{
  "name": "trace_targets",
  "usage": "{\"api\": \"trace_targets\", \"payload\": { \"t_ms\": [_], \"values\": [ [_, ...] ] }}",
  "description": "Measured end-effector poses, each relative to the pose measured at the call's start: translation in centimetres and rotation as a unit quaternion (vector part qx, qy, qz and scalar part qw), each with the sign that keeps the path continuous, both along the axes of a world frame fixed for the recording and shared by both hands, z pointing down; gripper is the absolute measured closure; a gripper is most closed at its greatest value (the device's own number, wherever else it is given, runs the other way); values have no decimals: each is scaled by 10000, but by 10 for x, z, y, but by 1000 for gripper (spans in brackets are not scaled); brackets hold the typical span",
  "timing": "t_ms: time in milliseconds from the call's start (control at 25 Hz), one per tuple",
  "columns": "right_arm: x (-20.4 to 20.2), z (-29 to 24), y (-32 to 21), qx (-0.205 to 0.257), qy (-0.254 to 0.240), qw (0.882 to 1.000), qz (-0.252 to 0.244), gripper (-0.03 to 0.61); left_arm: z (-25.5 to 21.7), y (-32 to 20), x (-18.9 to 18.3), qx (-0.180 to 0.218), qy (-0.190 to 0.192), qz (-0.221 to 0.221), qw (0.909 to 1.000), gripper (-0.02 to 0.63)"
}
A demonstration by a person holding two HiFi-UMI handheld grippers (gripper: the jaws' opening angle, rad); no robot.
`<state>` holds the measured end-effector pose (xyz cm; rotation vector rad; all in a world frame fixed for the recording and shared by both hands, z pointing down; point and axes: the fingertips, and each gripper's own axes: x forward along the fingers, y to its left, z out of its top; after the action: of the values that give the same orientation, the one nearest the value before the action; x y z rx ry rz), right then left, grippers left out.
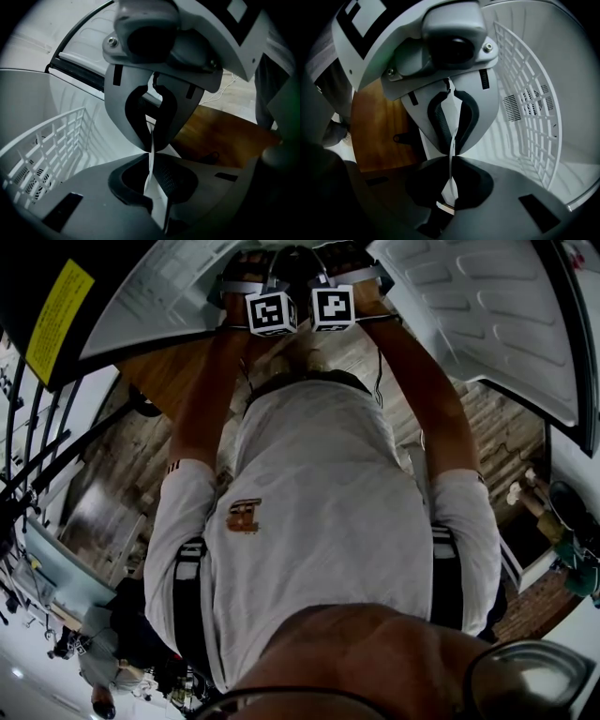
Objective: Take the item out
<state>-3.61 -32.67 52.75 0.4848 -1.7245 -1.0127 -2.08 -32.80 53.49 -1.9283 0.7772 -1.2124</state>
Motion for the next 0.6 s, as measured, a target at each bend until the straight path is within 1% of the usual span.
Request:
{"api": "trace_targets", "payload": {
  "t_ms": [400, 600],
  "values": [
    [1, -8, 5, 169, -138, 9997, -63, 539, -12, 6, -1, 399, -71, 33, 9992, 577],
    [1, -21, 10, 318, -303, 9990, -8, 538, -26, 12, -2, 711, -133, 82, 9974, 577]
  ]
}}
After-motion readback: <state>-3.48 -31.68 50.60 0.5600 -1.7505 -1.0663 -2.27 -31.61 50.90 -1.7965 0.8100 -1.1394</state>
